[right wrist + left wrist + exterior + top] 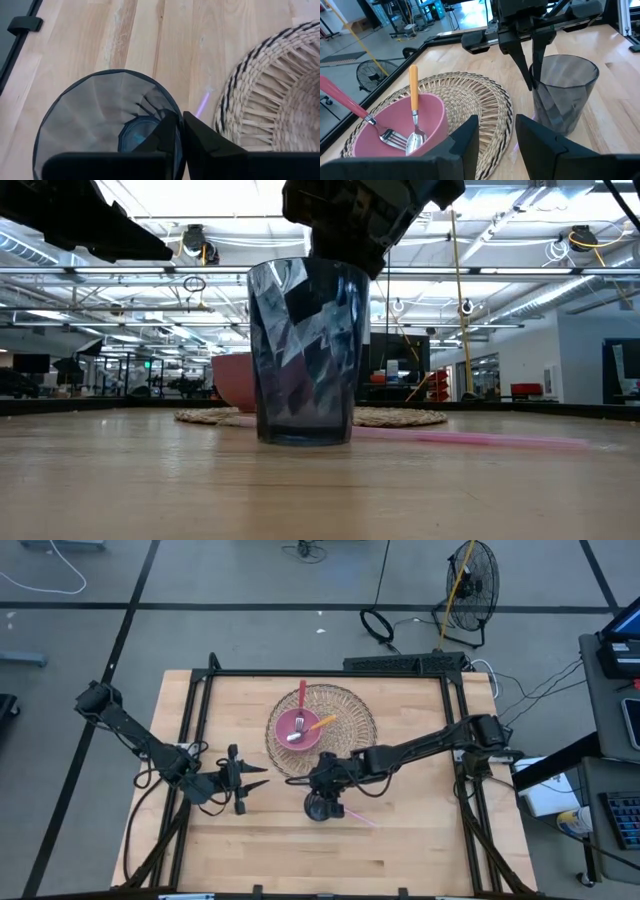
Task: Pick & Place Utensil
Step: Put the blue cup on the brown placemat to the right of the pink bowl on the brown placemat
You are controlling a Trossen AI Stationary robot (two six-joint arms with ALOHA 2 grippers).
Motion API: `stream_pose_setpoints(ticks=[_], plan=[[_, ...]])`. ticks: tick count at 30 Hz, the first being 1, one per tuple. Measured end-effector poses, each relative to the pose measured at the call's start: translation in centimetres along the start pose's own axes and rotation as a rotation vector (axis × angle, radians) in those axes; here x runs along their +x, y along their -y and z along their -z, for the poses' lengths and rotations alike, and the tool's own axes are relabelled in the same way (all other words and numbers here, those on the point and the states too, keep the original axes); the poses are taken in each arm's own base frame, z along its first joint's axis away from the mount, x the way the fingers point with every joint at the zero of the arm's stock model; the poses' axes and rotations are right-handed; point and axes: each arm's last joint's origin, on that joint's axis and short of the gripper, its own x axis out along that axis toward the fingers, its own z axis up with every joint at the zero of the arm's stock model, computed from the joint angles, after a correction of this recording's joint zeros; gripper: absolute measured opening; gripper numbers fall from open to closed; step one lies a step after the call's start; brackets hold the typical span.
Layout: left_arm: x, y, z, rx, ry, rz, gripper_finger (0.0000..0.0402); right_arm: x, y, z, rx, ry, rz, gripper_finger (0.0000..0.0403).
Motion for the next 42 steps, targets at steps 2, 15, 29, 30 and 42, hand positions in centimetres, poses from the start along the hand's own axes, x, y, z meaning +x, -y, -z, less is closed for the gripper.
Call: stream_pose_setpoints(ticks=[2, 15, 29, 30, 42], plan=[[0.0, 0.0, 0.0, 0.0, 0.0, 0.0, 0.0131, -0.5, 0.0, -0.1, -0.001, -0.002, 0.004, 0.001], [0.0, 0.0, 0.0, 0.0, 0.0, 0.0, 0.0131, -5.6, 1.0, -1.3, 0.008, 0.033, 0.093, 0.001], [0.0, 0.0, 0.0, 0.001, 0.001, 0.0, 0.0131, -9.3, 6.1, 0.4, 0.086, -0.053, 0.311, 0.001], [0.0, 0.0, 0.0, 0.001, 0.001, 0.0, 0.0131, -9.6, 6.7, 0.8, 0.099, -0.061, 0.322, 0.001], [0.0, 0.0, -0.1, 0.004, 0.007, -0.002, 0.0131, -12.8, 12.8, 6.9, 0.27, 0.075, 0.451, 0.001]])
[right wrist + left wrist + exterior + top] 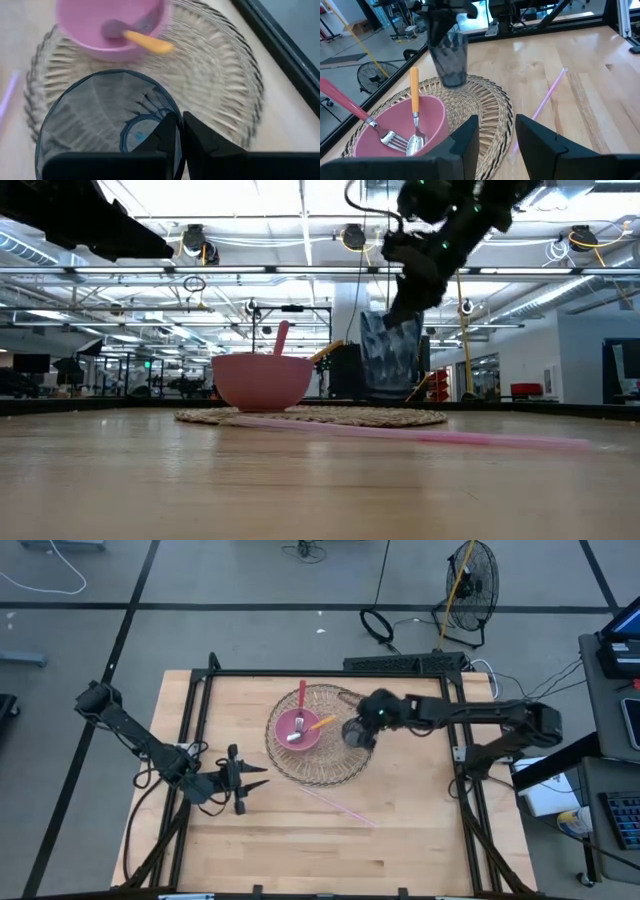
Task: Pick & Place Utensil
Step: Put the blue cup on the brown placemat to the right of the pink bowl on the brown placemat
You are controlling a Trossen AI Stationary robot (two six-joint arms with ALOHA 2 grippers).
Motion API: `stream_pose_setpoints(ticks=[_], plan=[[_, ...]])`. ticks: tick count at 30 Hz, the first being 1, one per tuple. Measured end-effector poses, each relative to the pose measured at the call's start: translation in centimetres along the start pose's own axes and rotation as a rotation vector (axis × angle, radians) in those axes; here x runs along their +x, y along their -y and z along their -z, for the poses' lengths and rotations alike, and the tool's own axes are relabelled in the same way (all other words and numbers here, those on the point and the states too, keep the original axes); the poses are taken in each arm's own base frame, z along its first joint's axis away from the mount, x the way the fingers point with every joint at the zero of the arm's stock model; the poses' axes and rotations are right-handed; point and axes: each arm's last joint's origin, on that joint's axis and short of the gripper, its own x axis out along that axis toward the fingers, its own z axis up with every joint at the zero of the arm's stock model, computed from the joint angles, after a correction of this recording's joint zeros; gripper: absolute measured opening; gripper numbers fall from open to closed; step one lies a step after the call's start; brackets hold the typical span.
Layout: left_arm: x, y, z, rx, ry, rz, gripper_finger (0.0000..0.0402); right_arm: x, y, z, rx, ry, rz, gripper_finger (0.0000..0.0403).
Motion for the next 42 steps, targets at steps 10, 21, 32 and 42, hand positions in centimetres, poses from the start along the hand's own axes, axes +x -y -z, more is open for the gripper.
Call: stream_pose_setpoints(ticks=[10, 21, 32, 42], plan=[[0.3, -0.3, -0.2, -0.021, 0.009, -0.02, 0.0131, 0.3, 3.8, 0.0, 0.103, 0.118, -0.07, 0.001], [0.4, -0.4, -0.3, -0.024, 0.014, -0.026, 0.0131, 2.8, 4.8, 0.3, 0.147, 0.062, -0.109, 0.0011], [0.4, -0.4, -0.2, -0.026, 0.008, -0.024, 0.0131, 3.5, 4.8, -1.4, 0.144, 0.06, -0.131, 0.0011], [0.4, -0.4, -0.2, -0.026, 0.008, -0.024, 0.0131, 4.0, 4.9, -1.1, 0.148, 0.042, -0.118, 0.0011]])
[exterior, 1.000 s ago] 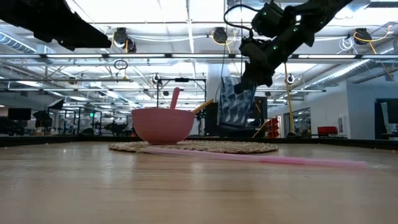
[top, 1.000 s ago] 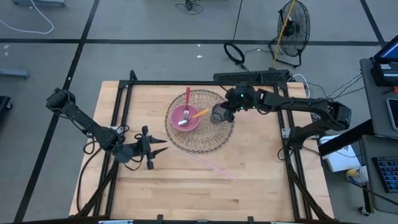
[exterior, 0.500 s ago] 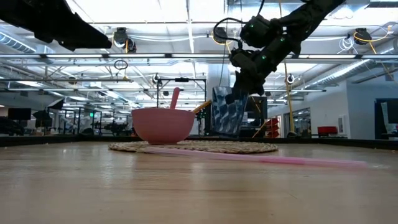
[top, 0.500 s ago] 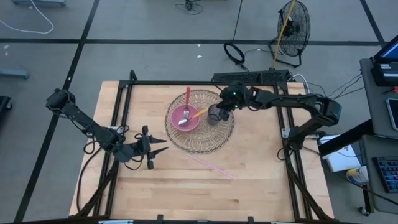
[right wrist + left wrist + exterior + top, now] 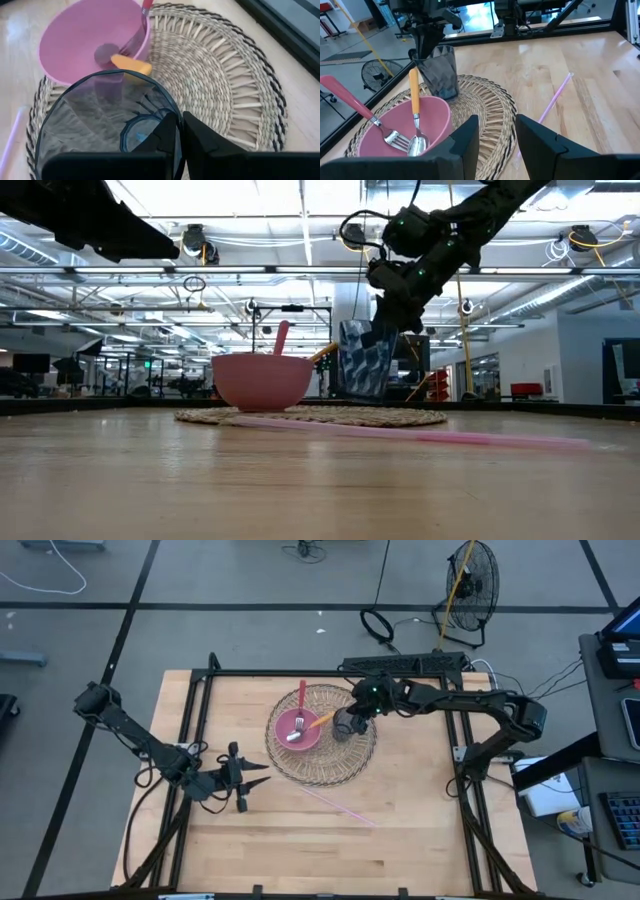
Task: Pick & Place Utensil
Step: Put the blue cup on the brown placemat to the right of the pink bowl on the brown placemat
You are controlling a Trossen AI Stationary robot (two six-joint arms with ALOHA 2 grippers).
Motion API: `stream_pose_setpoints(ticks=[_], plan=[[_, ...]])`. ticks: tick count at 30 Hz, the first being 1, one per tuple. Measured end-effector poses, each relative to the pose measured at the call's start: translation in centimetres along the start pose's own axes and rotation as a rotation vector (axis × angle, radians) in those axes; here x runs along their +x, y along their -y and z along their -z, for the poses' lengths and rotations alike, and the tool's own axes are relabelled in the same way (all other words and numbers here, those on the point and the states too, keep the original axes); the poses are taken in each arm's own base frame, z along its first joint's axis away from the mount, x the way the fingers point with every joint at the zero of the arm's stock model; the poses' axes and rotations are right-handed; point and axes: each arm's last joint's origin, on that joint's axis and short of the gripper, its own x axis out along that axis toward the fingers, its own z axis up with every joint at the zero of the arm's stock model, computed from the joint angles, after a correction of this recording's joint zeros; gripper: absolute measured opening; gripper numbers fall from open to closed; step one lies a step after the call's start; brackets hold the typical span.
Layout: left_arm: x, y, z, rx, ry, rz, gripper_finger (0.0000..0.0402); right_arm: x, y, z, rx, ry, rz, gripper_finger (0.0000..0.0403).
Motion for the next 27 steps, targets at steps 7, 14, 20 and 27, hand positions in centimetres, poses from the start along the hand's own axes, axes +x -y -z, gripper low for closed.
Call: stream_pose_setpoints(ticks=[7, 14, 20, 27], plan=[[0.0, 0.01, -0.03, -0.01, 0.003, 0.0, 0.0131, -0.07, 0.28, -0.2, -0.009, 0.017, 0.022, 0.0011], [0.0, 0.0, -0.05, -0.011, 0.004, 0.0, 0.0131, -0.09, 0.25, 0.07, 0.005, -0.011, 0.02, 0.0011], [0.0, 0.0, -0.05, -0.01, 0.004, 0.0, 0.0131, -0.08, 0.26, 0.2, 0.011, -0.024, 0.021, 0.0011], [0.0, 0.01, -0.06, -0.009, 0.004, 0.0, 0.0131, 0.57, 0.34, 0.51, 0.02, -0.043, 0.022, 0.0011]])
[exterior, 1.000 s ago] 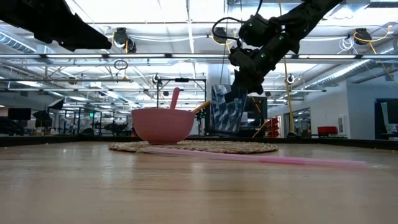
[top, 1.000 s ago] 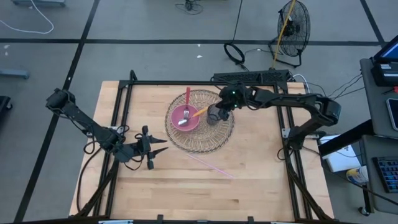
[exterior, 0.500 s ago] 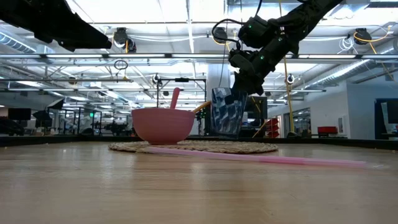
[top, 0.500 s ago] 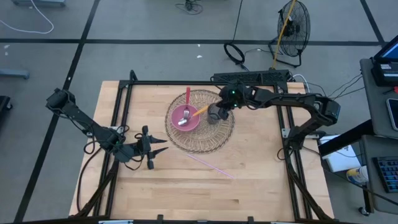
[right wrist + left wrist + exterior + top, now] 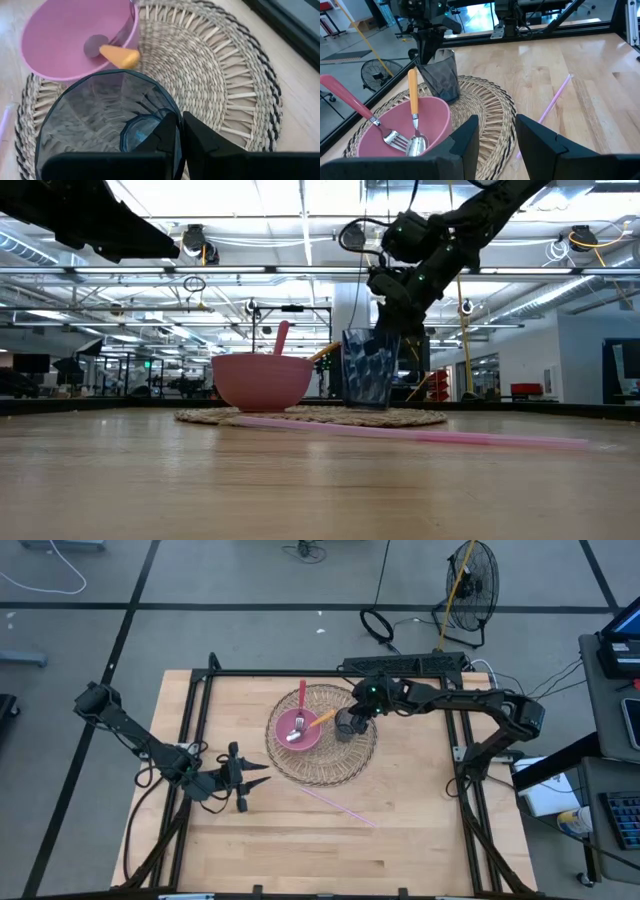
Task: Pick & Place Utensil
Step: Put the blue cup on the brown placemat to the right of the pink bowl on the brown placemat
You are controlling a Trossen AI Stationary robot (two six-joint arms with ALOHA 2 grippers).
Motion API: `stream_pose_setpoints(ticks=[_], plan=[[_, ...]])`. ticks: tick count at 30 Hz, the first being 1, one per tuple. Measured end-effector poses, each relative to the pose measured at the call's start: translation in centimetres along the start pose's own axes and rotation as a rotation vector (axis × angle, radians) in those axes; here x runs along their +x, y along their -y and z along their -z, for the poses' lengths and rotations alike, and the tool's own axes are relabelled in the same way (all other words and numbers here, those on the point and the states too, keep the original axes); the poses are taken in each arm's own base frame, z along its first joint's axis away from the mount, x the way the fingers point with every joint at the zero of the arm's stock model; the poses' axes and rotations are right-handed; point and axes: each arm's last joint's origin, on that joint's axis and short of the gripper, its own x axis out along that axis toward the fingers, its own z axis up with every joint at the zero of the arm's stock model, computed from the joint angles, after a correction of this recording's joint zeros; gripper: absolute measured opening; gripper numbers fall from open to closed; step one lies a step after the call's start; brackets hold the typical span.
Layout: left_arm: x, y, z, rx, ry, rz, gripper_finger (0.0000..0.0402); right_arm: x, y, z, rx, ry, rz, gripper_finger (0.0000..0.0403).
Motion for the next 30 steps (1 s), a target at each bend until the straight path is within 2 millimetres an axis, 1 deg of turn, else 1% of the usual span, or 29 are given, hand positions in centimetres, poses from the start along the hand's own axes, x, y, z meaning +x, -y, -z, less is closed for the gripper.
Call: stream_pose_setpoints(ticks=[6, 15, 18, 22, 26, 30], plan=[[0.0, 0.0, 0.0, 0.002, -0.001, 0.001, 0.0131, 1.1, 0.2, 0.3, 0.005, -0.015, 0.0, 0.0014], [0.0, 0.0, 0.1, 0.011, -0.006, 0.005, 0.0131, 1.1, 0.1, 0.1, 0.011, -0.003, -0.028, 0.0035], [0.0, 0.0, 0.1, 0.011, -0.006, 0.005, 0.0131, 1.2, 0.1, 0.2, 0.003, -0.007, -0.031, 0.005], [0.0, 0.0, 0.1, 0.011, -0.007, 0.005, 0.0131, 1.1, 0.0, 0.1, 0.002, -0.006, -0.052, 0.008], [0.0, 0.0, 0.1, 0.008, -0.006, 0.006, 0.0131, 0.9, -0.1, -0.6, 0.0, 0.017, -0.055, 0.011], [0.0, 0.0, 0.1, 0.005, -0.007, 0.007, 0.0131, 0.6, -0.3, -1.4, -0.007, 0.042, -0.059, 0.0129]])
